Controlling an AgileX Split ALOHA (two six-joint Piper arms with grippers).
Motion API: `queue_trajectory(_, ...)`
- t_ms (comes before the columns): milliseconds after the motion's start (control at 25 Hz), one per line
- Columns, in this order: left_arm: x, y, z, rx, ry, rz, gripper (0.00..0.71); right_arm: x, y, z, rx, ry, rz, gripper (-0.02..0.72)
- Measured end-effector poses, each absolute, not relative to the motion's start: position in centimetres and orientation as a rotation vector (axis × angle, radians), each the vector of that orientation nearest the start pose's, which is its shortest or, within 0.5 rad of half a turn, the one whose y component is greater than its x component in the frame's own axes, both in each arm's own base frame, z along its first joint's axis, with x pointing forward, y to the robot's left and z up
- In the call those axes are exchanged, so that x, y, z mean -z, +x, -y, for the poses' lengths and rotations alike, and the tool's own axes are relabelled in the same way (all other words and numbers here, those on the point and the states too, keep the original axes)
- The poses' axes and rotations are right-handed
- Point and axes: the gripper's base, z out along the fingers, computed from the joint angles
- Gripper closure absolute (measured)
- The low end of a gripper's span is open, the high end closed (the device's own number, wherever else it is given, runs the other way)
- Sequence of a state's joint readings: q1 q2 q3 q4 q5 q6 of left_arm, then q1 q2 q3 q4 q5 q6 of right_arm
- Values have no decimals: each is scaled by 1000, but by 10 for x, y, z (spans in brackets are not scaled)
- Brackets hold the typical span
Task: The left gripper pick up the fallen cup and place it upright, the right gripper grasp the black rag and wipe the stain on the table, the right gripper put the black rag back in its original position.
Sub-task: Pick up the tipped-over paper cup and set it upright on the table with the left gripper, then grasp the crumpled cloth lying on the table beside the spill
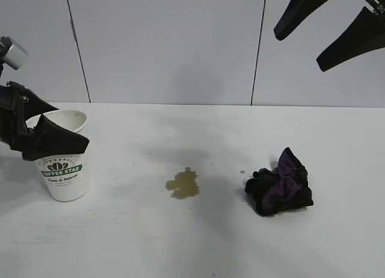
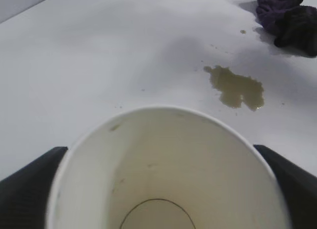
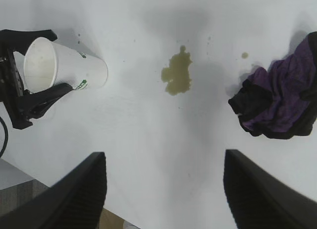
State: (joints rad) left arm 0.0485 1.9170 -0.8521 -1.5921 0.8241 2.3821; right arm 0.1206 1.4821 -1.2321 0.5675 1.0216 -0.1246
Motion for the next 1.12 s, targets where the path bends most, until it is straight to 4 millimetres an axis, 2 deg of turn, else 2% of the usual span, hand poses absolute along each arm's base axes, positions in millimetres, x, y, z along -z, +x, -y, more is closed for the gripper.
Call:
queue_trajectory(400, -125, 321, 47, 613, 1119, -2075, 16, -316, 294, -78, -733, -73, -2665, 241)
queue_trajectory(640, -151, 312, 34, 412, 1182, -2199, 16, -316, 294, -78, -731, -82, -2663, 241)
queue_trajectory(800, -160, 301, 21, 248, 1277, -2324, 16, -316, 294, -78, -730, -86, -2662, 241)
queue_trajectory(960, -166, 295, 6, 84, 1151, -2509, 16, -316, 294, -78, -730, -86, -2662, 241)
queue_trajectory(1120, -187, 292, -14, -83, 731, -2640, 43, -316, 294, -78, -730, -87, -2662, 241)
